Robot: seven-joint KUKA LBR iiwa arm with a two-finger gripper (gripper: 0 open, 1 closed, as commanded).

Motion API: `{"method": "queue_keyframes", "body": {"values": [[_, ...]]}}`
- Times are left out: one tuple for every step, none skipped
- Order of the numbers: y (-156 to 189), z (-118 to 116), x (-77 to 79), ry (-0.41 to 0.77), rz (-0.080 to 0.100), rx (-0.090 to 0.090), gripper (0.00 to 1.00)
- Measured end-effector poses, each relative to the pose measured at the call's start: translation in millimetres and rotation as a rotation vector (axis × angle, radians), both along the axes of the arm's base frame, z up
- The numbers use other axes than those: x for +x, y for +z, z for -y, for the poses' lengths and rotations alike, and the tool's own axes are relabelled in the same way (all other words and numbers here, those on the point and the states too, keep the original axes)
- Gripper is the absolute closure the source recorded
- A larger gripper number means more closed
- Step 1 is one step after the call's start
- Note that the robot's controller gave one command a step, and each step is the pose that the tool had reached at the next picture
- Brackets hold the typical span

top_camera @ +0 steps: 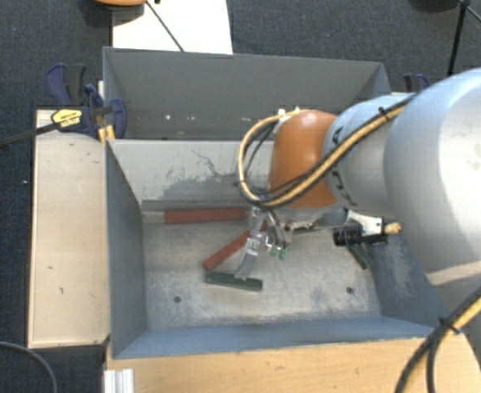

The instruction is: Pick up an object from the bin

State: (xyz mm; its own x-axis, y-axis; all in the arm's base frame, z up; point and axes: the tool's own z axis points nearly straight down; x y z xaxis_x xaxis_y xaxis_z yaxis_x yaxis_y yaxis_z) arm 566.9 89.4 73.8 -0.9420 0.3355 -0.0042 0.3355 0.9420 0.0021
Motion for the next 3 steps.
{"method": "queue_keyframes", "body": {"values": [[4.9,-25.2,11.2,-0.001,-0.003,0.0,0.0],[-0.4,-46.7,8.9,0.002,-0.002,0.0,0.0],[8.2,-70.0,-2.8,-0.031,-0.004,0.0,0.0]]}}
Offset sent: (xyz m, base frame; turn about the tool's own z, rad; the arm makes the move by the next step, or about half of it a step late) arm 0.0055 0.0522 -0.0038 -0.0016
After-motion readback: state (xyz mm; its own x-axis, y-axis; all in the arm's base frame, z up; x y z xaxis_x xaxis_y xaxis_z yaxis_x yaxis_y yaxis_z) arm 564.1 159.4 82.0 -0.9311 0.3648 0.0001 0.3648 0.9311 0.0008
